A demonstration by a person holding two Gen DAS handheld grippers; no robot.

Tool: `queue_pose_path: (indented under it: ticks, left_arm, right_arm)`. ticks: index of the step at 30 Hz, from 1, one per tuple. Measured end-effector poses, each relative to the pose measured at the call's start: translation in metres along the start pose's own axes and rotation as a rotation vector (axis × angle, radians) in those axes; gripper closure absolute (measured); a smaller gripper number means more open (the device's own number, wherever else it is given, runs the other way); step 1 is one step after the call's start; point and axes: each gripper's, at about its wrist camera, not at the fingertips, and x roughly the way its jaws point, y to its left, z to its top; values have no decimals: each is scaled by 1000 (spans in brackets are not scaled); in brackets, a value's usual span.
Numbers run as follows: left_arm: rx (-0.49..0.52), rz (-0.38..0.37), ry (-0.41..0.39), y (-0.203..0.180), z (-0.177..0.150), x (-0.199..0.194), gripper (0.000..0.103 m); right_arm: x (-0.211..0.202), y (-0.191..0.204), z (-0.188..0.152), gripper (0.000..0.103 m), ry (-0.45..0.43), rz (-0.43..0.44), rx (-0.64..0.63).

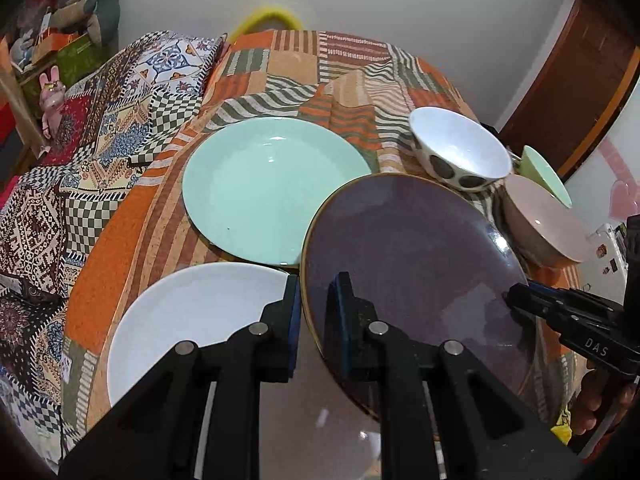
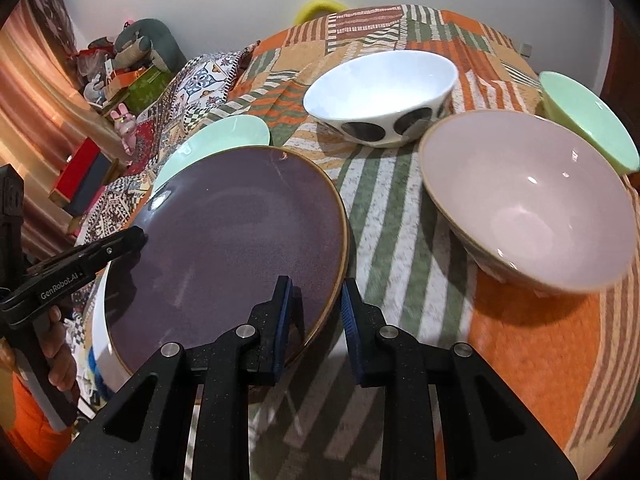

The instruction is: Organize plates and bowls

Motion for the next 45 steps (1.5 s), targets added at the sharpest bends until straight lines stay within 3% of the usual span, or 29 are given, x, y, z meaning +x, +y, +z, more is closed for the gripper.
queue_pose_path:
  ticks: [13, 26, 45]
  left_arm:
    - [75, -25, -8, -46, -24, -31, 86]
    - [128, -53, 73, -88, -51, -10, 85]
    - [124, -74, 119, -88, -60, 12, 85]
  right_arm:
    - [-44, -14, -27, 81, -52, -22, 22]
    - [-57, -45, -55, 81, -38, -67, 85]
    - [-41, -55, -69, 78, -17, -117, 44]
